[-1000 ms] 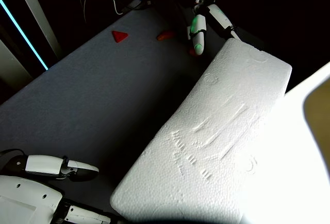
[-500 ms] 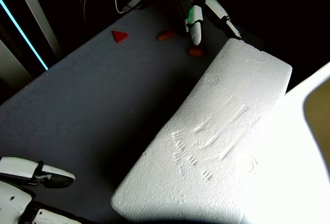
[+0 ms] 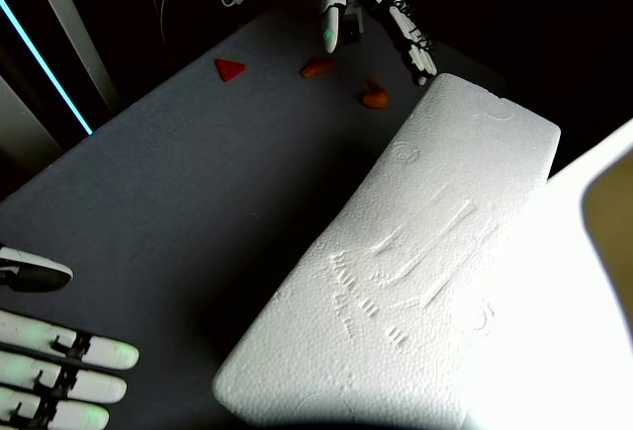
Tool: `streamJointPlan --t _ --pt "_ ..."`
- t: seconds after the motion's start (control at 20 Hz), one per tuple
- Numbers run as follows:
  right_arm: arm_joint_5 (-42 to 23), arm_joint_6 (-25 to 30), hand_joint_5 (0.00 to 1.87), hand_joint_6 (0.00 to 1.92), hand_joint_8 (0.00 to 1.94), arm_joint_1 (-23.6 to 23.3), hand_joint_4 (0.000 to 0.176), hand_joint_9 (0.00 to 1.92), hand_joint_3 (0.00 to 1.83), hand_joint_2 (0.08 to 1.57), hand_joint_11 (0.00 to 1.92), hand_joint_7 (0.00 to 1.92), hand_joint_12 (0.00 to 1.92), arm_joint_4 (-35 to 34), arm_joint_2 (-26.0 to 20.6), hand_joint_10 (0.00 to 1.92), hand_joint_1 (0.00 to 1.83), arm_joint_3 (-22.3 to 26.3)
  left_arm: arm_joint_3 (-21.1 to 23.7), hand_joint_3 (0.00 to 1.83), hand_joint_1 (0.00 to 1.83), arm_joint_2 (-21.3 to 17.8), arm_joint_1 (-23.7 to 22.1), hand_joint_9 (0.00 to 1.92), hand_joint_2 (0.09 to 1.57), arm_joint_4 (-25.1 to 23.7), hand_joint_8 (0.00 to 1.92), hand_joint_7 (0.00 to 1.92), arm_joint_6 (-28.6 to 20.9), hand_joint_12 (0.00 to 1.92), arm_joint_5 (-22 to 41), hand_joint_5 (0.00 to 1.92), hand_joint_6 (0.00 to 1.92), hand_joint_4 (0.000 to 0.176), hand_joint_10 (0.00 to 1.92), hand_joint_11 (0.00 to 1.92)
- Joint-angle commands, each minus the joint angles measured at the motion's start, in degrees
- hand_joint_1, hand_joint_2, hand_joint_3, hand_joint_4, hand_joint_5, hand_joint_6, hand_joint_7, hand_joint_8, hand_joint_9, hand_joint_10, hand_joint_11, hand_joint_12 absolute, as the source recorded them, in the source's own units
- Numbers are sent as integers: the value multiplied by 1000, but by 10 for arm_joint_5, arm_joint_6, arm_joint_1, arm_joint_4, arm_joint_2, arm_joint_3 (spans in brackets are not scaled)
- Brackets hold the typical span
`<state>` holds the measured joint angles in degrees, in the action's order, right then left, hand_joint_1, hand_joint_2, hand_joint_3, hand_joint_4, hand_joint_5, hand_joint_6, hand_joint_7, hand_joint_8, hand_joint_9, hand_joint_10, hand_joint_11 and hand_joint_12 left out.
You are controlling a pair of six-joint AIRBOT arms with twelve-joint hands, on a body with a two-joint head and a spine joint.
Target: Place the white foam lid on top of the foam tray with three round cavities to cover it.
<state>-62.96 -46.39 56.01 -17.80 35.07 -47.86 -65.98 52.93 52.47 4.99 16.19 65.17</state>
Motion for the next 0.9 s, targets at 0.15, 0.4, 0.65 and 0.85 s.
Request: streamJointPlan --t 0.15,0.4,0.65,0.85 --pt "-76 18 0 0 0 -2 0 75 3 1317 0 0 643 45 -6 12 299 10 23 1 329 -8 1 0 1237 -41 0 0 -15 2 82 3 0 0 0 0" --pt "-75 40 0 0 0 -2 0 0 0 1302 0 0 14 97 9 0 305 10 26 4 231 5 -21 0 1244 -96 0 0 -35 0 74 0 0 0 0 0" --pt "-53 56 0 0 0 -21 0 0 0 1280 34 0 18 134 32 0 296 -2 4 5 238 32 -53 0 1257 -143 0 0 -58 0 39 0 0 17 0 0" --pt "-42 63 0 0 0 -39 0 0 0 1260 0 0 0 156 44 0 374 -5 -2 8 191 43 -70 0 1269 -173 0 0 -74 0 25 0 0 15 0 0"
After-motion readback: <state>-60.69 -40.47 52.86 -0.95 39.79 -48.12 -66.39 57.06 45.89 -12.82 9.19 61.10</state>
